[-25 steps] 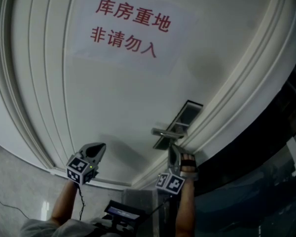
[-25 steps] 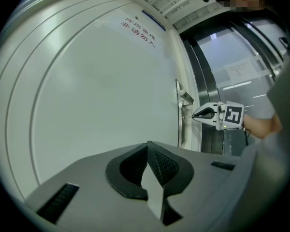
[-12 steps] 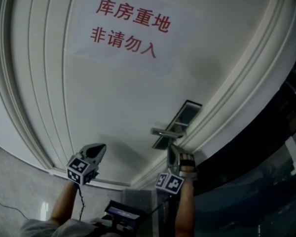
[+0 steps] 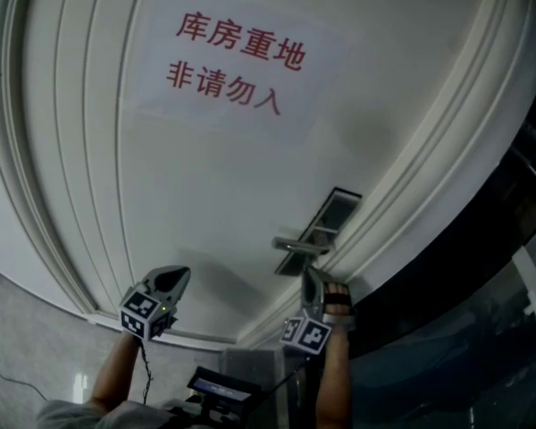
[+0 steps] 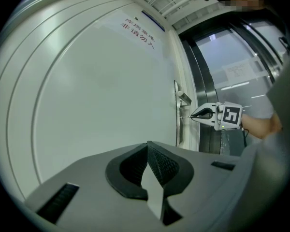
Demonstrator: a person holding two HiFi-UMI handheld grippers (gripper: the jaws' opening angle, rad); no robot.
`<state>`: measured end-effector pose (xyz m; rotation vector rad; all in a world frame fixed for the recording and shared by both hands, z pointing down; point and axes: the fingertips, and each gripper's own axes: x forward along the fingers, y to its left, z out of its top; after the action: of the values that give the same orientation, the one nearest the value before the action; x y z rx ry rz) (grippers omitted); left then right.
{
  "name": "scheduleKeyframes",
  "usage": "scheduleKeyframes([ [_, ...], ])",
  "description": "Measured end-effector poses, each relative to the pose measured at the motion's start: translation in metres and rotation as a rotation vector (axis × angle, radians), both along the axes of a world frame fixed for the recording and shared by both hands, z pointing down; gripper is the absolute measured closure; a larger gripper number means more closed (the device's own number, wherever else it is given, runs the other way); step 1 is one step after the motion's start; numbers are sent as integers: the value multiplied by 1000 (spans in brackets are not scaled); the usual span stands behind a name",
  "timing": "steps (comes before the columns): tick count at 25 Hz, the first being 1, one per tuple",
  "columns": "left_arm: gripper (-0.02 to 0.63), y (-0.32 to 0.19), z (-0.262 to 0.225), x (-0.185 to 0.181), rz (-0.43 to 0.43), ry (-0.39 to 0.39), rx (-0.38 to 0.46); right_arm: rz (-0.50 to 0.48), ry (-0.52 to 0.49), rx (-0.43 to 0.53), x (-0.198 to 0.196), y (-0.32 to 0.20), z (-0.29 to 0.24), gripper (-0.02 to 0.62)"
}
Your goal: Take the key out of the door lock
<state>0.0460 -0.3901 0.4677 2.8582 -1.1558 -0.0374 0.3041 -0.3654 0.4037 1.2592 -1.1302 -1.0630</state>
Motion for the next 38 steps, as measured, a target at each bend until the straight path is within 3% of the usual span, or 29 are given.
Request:
scheduleKeyframes([
  [15, 598, -1, -3, -10, 1, -1, 10, -10, -49, 39, -4, 5, -5, 574],
  [26, 598, 10, -6, -21, 1, -1, 19, -41, -189, 74, -19, 29, -5, 574],
  [31, 598, 19, -4, -27, -1, -3, 22, -43, -297, 105, -27, 48, 0, 574],
  [38, 598, 35, -1, -39, -4, -6, 26, -78, -630, 110, -44, 82, 12, 574],
])
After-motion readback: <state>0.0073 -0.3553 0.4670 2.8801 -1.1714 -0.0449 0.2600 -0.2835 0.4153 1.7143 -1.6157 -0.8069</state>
